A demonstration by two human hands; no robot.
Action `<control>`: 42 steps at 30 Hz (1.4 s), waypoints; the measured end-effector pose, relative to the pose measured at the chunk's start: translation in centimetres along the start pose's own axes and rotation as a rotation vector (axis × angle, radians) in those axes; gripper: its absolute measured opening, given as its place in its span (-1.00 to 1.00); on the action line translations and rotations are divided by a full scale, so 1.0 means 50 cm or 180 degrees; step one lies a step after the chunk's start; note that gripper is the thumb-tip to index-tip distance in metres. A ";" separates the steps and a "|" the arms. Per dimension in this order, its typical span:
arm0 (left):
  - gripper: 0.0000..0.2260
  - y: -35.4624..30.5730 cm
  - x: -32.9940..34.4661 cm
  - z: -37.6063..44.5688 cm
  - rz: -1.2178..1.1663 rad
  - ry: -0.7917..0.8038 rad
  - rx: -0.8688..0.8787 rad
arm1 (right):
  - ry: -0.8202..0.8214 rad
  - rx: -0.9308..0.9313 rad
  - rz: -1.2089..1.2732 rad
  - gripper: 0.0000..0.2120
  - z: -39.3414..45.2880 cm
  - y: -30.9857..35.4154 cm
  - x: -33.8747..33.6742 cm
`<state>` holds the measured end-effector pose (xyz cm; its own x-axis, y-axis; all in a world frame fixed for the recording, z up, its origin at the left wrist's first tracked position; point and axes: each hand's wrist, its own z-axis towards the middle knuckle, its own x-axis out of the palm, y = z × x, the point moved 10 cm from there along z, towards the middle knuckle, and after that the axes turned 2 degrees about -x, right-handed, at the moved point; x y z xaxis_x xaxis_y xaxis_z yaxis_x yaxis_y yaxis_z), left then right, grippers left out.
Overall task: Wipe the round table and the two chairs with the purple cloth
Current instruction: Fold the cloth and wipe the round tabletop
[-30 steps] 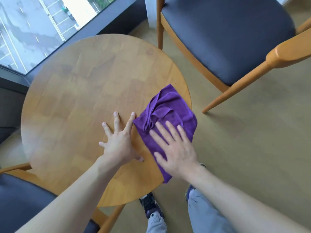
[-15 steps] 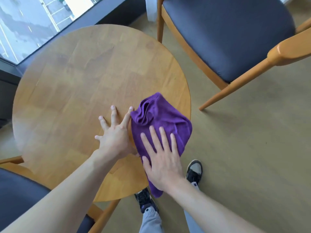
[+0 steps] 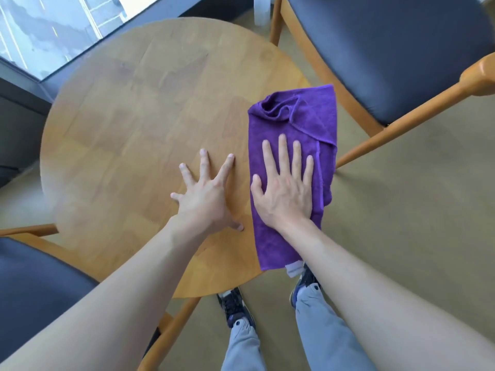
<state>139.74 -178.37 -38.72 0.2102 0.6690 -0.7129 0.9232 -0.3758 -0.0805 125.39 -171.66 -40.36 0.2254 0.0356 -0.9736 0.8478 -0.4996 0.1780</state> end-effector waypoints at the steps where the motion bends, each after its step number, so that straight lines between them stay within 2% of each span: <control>1: 0.36 0.008 -0.002 -0.007 -0.0004 -0.0047 0.0105 | -0.0016 -0.0016 0.0009 -0.31 -0.011 0.005 0.002; 3: 0.38 0.044 -0.004 -0.026 0.0031 -0.0143 0.0232 | 0.0012 -0.0017 -0.0009 -0.31 -0.022 0.009 0.006; 5: 0.42 0.108 0.006 -0.047 0.0195 -0.0163 0.0115 | 0.0041 0.0031 -0.0020 -0.32 -0.038 0.014 0.012; 9: 0.45 0.204 0.045 -0.073 0.0241 0.0081 -0.0142 | 0.0039 0.0007 0.0014 -0.32 -0.104 0.083 0.025; 12: 0.45 0.211 0.058 -0.069 0.0127 0.0114 -0.0104 | 0.0242 -0.0994 -0.0126 -0.30 -0.193 0.182 0.062; 15: 0.43 0.212 0.063 -0.064 0.0088 0.0126 -0.0141 | 0.0415 -0.2083 -0.0310 -0.29 -0.218 0.204 0.071; 17: 0.44 0.213 0.065 -0.061 0.0046 0.0127 -0.0132 | 0.0507 -0.2305 -0.0438 -0.28 -0.157 0.171 0.058; 18: 0.44 0.213 0.065 -0.059 0.0008 0.0131 -0.0120 | 0.0506 -0.2139 -0.0483 -0.28 -0.107 0.143 0.048; 21: 0.47 0.215 0.066 -0.054 -0.0074 0.0109 -0.0117 | 0.0358 -0.1031 -0.0412 -0.29 0.019 0.061 0.013; 23: 0.48 0.216 0.069 -0.053 -0.0096 0.0080 -0.0103 | 0.0175 -0.0381 -0.0271 -0.30 0.029 0.057 0.007; 25: 0.48 0.215 0.069 -0.053 -0.0112 0.0065 -0.0100 | 0.0038 -0.0053 -0.0179 -0.31 -0.012 0.100 0.016; 27: 0.47 0.216 0.067 -0.055 -0.0084 0.0085 -0.0115 | 0.0063 -0.0201 -0.0116 -0.29 -0.092 0.171 0.037; 30: 0.37 0.216 0.066 -0.059 -0.0009 0.0066 -0.0099 | 0.0265 -0.1222 -0.0112 -0.27 -0.224 0.261 0.071; 32: 0.36 0.216 0.065 -0.063 0.0008 0.0026 -0.0087 | 0.0357 -0.1876 -0.0177 -0.27 -0.242 0.255 0.074; 34: 0.39 0.216 0.063 -0.065 0.0017 -0.0006 -0.0066 | 0.0416 -0.2091 -0.0282 -0.28 -0.201 0.217 0.067; 35: 0.40 0.217 0.063 -0.065 0.0006 -0.0029 -0.0044 | 0.0433 -0.1922 -0.0310 -0.28 -0.169 0.192 0.060; 38: 0.37 0.229 0.063 -0.081 -0.0028 -0.0227 0.0047 | 0.0311 -0.0871 -0.0192 -0.26 -0.110 0.148 0.043; 40: 0.34 0.260 0.068 -0.104 -0.0091 -0.0466 0.0012 | 0.0194 -0.0311 -0.0045 -0.27 -0.116 0.163 0.042; 42: 0.35 0.317 0.084 -0.131 -0.0224 -0.0578 -0.0232 | 0.0135 -0.0036 0.0099 -0.28 -0.149 0.196 0.051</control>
<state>157.36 -177.33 -38.44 0.0890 0.5629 -0.8217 0.9558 -0.2803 -0.0885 137.86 -169.99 -40.06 0.2717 0.0568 -0.9607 0.8453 -0.4912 0.2100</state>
